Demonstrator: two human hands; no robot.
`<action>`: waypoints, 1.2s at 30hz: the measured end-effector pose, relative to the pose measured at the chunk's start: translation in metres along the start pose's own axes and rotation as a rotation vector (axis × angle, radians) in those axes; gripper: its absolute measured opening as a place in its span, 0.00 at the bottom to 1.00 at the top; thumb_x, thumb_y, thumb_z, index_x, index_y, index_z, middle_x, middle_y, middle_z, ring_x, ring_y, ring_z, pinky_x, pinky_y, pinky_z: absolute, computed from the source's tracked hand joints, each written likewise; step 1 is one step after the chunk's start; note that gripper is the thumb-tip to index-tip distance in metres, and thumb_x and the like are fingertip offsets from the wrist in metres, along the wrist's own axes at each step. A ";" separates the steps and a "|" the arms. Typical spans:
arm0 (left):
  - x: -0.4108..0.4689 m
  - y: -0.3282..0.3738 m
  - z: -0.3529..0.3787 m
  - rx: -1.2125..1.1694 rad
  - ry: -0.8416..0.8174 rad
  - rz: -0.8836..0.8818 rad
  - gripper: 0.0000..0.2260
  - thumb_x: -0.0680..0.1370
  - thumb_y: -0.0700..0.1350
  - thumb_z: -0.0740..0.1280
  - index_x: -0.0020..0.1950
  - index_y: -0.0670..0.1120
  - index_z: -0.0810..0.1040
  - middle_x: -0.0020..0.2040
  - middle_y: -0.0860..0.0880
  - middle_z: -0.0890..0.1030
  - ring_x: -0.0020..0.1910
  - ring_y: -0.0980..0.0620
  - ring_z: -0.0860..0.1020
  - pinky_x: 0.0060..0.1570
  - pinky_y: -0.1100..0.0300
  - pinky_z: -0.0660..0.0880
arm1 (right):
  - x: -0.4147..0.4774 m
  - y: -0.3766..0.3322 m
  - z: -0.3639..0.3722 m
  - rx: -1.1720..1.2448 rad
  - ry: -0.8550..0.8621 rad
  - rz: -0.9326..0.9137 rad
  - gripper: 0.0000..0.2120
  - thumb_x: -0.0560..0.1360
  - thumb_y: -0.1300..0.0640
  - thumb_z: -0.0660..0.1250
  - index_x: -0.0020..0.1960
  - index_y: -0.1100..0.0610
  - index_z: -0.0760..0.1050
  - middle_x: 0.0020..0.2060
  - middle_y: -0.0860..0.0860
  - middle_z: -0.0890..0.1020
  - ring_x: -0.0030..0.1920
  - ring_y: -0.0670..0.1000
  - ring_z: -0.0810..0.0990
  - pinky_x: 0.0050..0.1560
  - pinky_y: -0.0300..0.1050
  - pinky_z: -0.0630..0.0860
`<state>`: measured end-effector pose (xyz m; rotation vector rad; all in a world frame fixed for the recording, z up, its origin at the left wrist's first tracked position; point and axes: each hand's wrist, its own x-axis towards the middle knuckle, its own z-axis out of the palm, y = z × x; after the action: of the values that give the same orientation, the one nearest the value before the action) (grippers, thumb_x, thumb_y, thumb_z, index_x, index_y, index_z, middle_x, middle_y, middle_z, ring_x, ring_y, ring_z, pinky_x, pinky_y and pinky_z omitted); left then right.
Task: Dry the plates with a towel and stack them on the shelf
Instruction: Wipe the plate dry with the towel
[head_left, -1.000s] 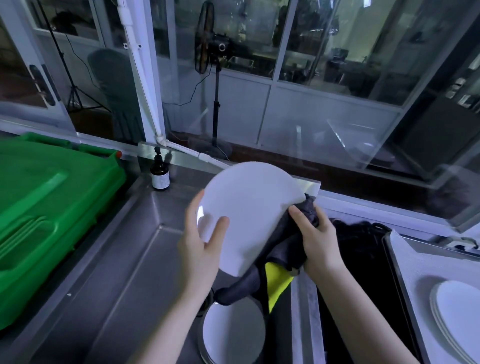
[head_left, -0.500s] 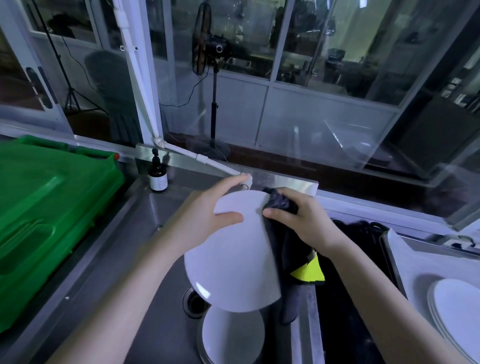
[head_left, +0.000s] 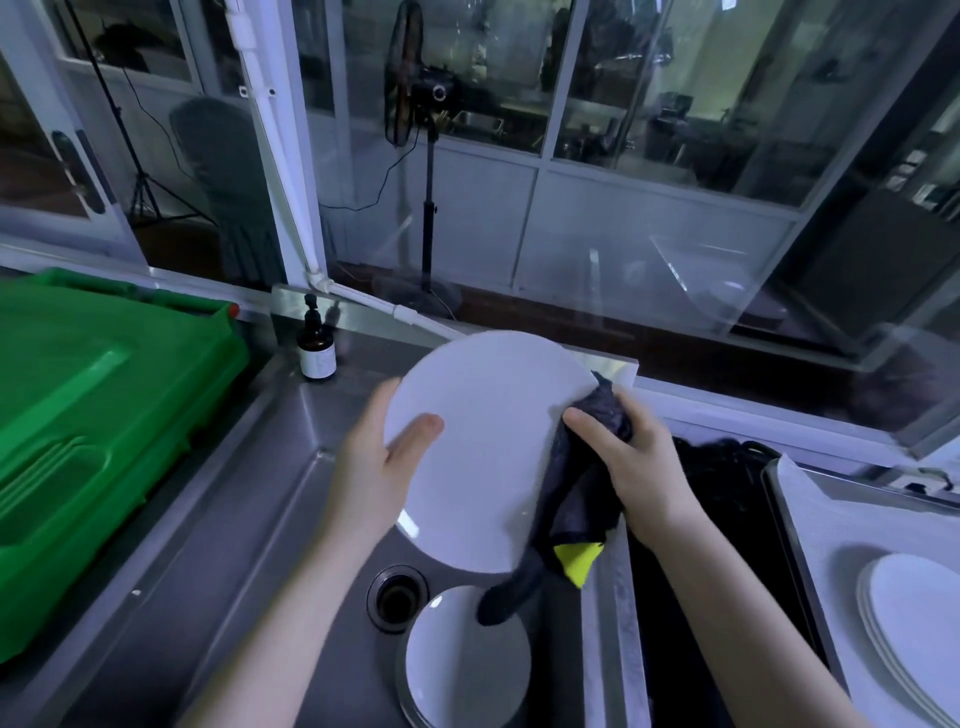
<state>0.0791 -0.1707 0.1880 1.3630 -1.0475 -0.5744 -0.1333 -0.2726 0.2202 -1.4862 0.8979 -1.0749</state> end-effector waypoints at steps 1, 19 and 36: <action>0.006 0.003 -0.005 0.079 -0.067 0.008 0.10 0.77 0.51 0.68 0.56 0.63 0.75 0.50 0.66 0.82 0.50 0.68 0.79 0.45 0.76 0.70 | 0.005 -0.008 -0.002 -0.090 -0.071 -0.070 0.05 0.73 0.60 0.73 0.48 0.53 0.80 0.44 0.46 0.85 0.46 0.43 0.82 0.50 0.37 0.76; -0.017 0.023 0.023 0.134 0.126 -0.444 0.28 0.73 0.72 0.57 0.72 0.72 0.56 0.55 0.51 0.82 0.54 0.49 0.82 0.58 0.44 0.77 | -0.046 0.016 0.052 -0.892 0.259 -0.593 0.12 0.77 0.56 0.70 0.60 0.51 0.79 0.41 0.48 0.79 0.39 0.51 0.80 0.31 0.48 0.77; -0.005 0.012 0.028 -0.553 0.221 -0.535 0.14 0.73 0.40 0.68 0.51 0.59 0.77 0.55 0.43 0.78 0.52 0.45 0.76 0.51 0.50 0.73 | -0.053 0.035 0.061 -0.547 0.182 -0.316 0.15 0.78 0.58 0.67 0.64 0.54 0.78 0.64 0.45 0.77 0.65 0.46 0.73 0.68 0.43 0.67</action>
<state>0.0499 -0.1782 0.1948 1.1632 -0.2908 -0.9963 -0.0921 -0.2106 0.1738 -2.0576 1.1748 -1.2706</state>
